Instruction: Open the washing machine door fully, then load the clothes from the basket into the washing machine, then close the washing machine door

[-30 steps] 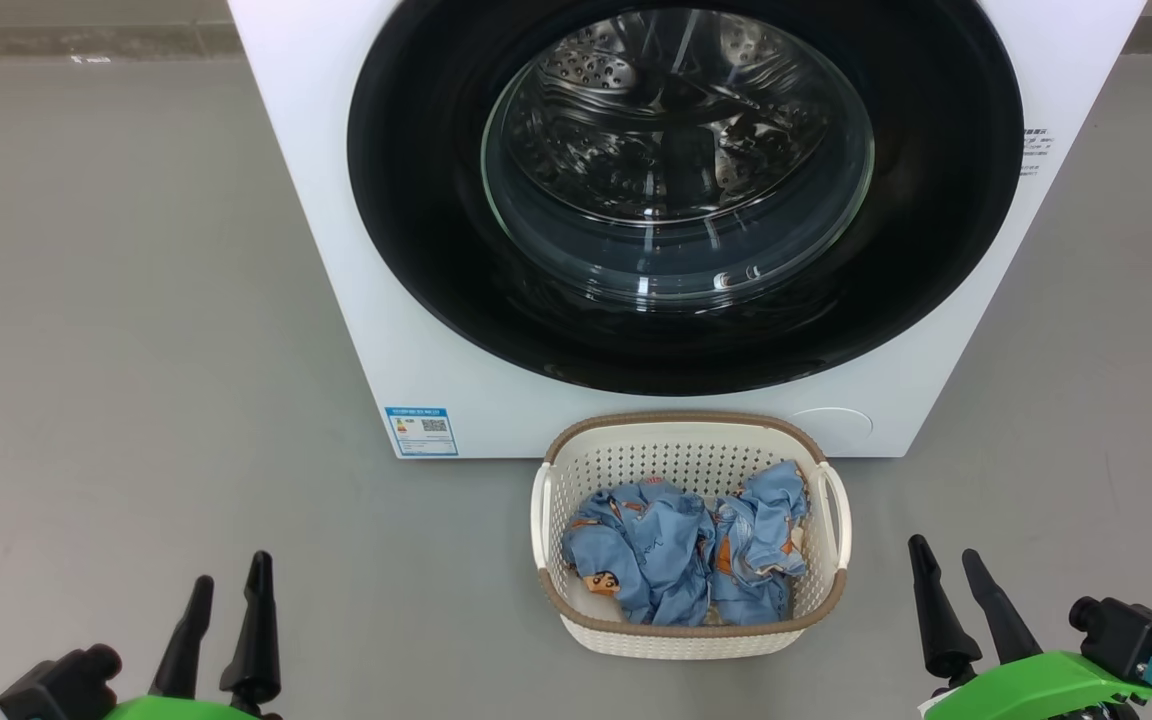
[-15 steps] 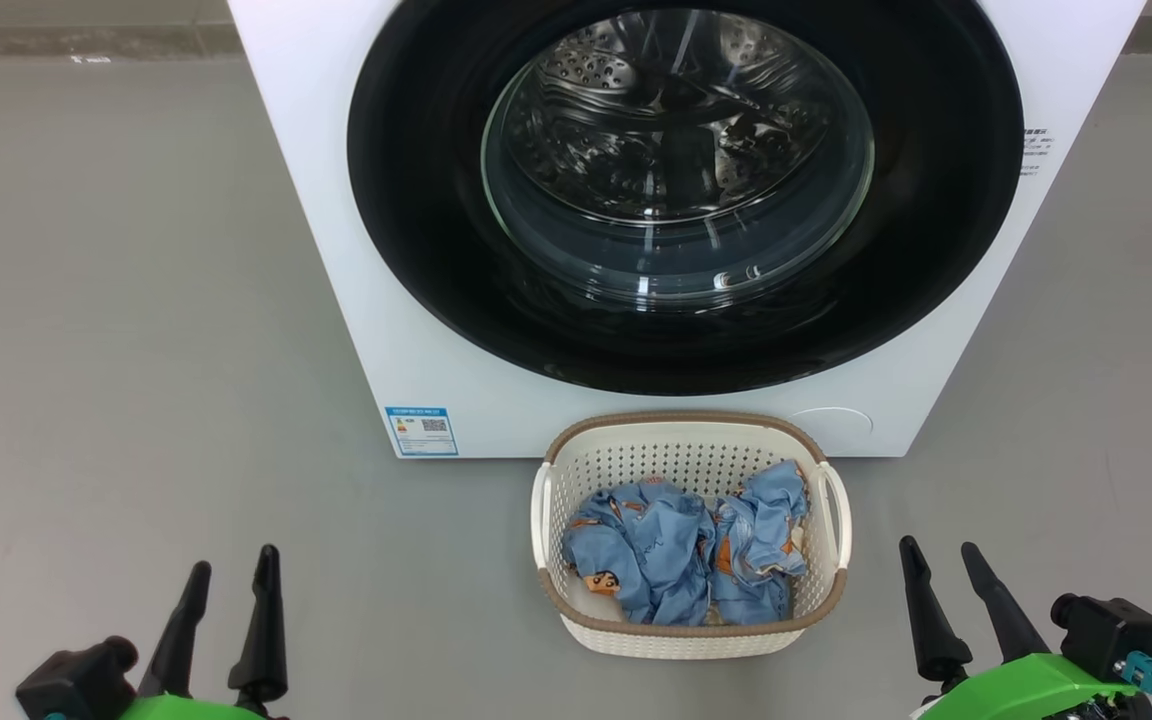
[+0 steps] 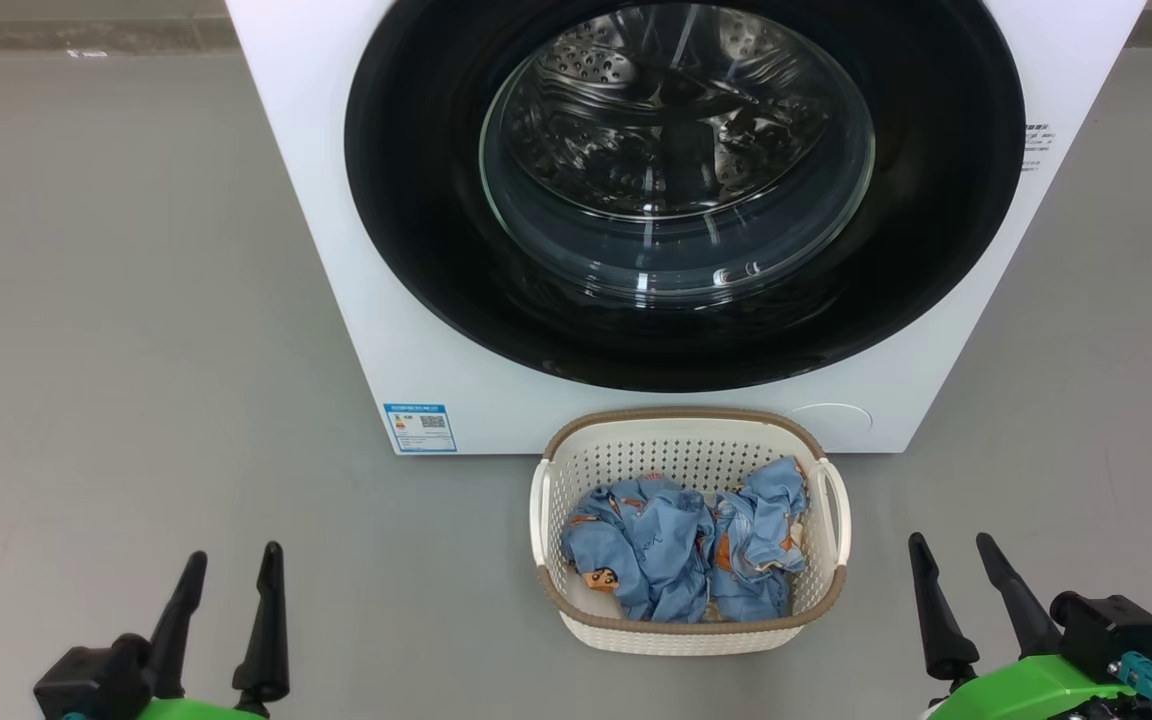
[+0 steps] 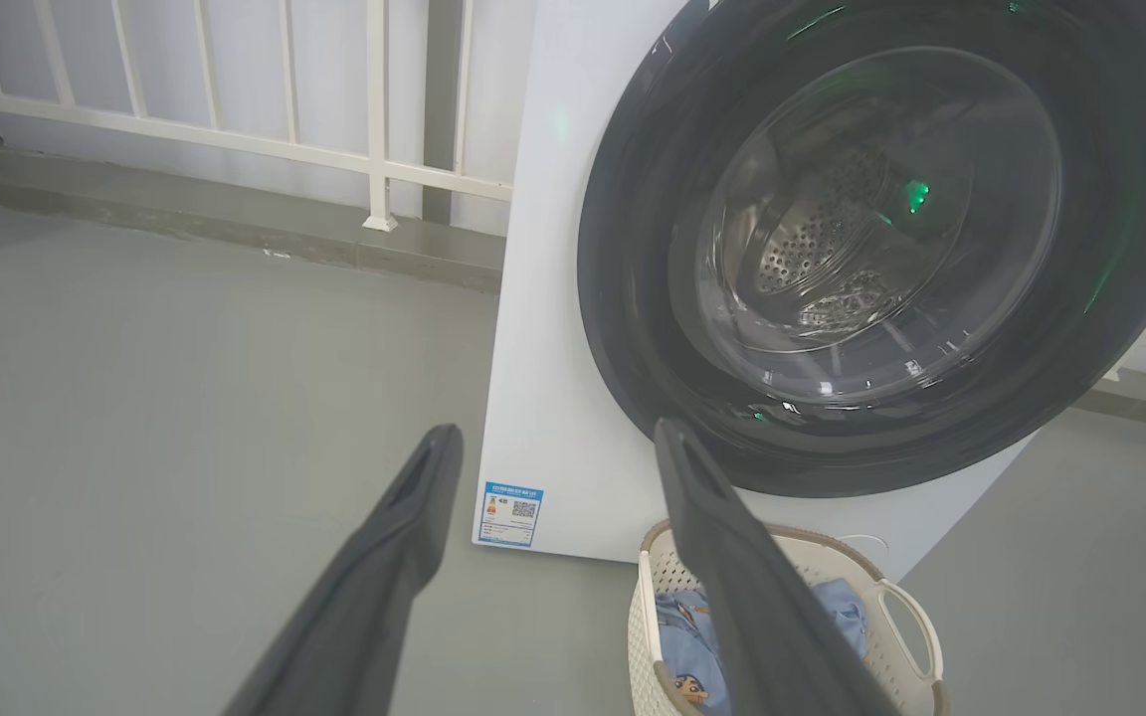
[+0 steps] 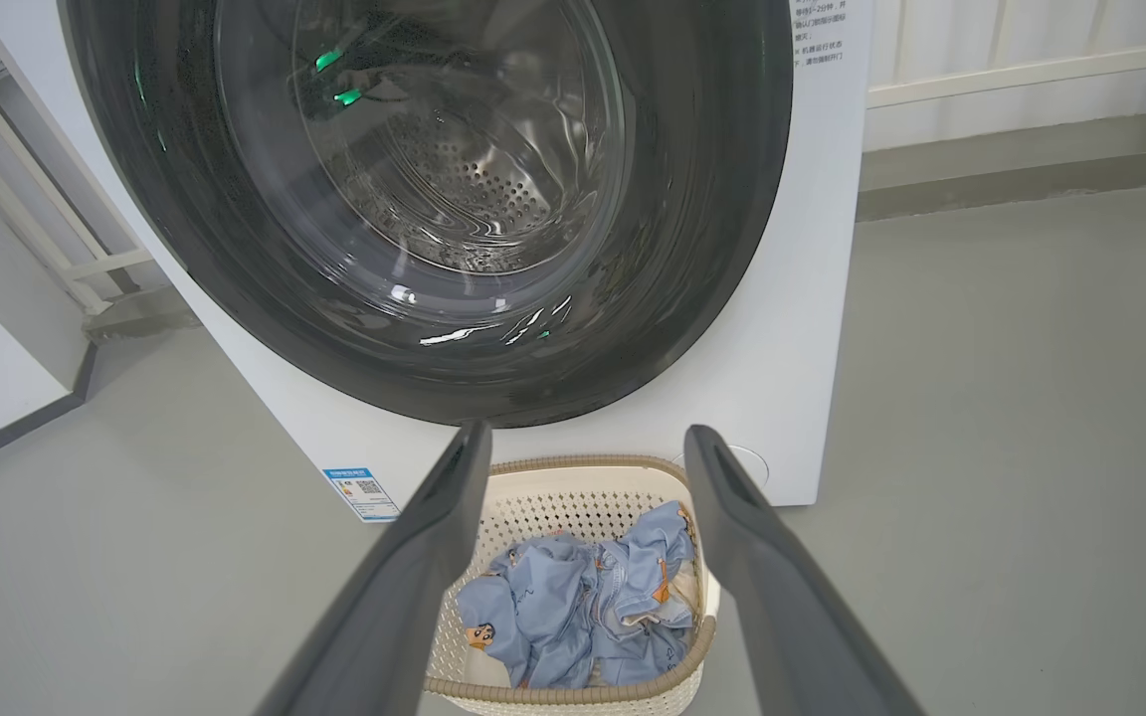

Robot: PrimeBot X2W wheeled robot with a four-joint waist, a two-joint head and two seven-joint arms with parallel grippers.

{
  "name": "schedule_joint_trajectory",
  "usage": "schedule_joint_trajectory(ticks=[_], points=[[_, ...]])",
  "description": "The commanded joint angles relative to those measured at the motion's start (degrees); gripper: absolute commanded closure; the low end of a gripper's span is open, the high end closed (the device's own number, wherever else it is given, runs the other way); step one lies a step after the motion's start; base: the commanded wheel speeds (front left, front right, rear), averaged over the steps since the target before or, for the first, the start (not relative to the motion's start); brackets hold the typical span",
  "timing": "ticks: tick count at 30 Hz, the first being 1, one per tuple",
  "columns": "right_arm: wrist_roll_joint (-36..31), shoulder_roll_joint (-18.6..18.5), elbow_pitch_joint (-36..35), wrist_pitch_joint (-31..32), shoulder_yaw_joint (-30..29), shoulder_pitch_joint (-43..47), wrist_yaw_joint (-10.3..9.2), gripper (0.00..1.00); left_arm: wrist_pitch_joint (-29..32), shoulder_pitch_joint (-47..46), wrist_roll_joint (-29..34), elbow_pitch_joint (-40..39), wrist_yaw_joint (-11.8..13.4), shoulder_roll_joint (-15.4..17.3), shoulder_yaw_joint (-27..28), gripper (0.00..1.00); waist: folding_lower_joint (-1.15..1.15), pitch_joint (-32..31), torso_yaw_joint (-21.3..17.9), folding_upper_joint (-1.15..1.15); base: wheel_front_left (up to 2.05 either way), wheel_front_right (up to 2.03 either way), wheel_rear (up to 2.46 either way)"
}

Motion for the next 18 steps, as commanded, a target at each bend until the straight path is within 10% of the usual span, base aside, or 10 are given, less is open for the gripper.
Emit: schedule_joint_trajectory(ticks=[1, 18], points=[[-0.52, -0.14, -1.54, -0.73, 1.00, -1.47, 0.08, 0.00, -0.77, -2.26, 0.81, -1.35, -0.15, 1.39, 2.10, 0.00, 0.00, 0.02, -0.07, 0.00, 0.00, 0.00, 0.00], [0.14, -0.14, -1.71, -0.73, 0.35, -0.63, 0.08, 0.00, -0.77, -2.42, 2.26, 0.21, -0.15, 1.76, 2.37, 0.00, 0.00, 0.06, -0.44, 0.00, 0.01, 0.00, -0.01]])
